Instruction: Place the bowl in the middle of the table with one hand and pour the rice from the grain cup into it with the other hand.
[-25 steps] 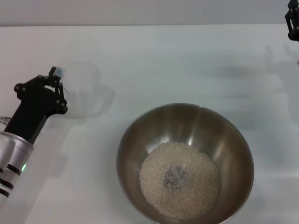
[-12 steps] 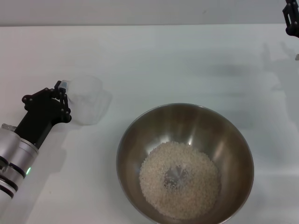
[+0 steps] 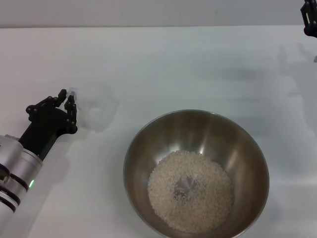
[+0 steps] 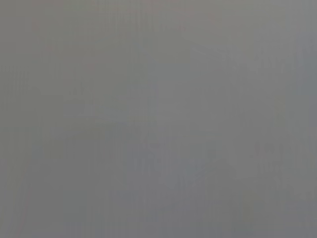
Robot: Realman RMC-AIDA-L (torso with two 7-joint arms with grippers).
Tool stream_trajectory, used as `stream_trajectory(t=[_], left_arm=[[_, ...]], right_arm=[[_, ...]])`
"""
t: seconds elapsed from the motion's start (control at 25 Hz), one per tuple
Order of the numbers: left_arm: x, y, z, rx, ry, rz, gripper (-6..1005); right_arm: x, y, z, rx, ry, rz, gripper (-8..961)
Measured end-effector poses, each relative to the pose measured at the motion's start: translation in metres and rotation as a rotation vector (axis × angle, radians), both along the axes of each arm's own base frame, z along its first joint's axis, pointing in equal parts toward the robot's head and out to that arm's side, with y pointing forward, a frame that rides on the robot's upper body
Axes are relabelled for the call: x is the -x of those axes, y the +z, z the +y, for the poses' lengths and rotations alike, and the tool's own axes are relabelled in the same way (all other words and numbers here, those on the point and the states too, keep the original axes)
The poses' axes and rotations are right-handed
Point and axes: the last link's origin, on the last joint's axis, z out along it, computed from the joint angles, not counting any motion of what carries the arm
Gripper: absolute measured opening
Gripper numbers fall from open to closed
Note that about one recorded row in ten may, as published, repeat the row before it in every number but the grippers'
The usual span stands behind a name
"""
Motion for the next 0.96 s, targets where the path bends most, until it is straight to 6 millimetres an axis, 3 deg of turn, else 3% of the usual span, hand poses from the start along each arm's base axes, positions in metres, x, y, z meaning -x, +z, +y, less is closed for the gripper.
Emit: stream_trajectory(t=[0.24,0.44,0.8,0.96], left_arm=[[0.009,0.002,-0.007,0.007,0.027,-0.007,171],[0.016,0.005,-0.018,-0.008,0.045,-0.012,378],[0.022,0.02,-0.045,-0.114,0.044,-0.097,378],[0.015,0.029,-0.04,-0.17,0.037,-0.217,378]], right_arm=[[0.002,0.001,0.002,-0.001,0.006,-0.004,502],[0.001,0.001,0.003,-0.001,0.001,-0.013,502],[0.0,-0.005,0.0,0.031,0.007,-0.035,502],[0.009,-0.023,-0.007,0.114,0.067,-0.077,502]])
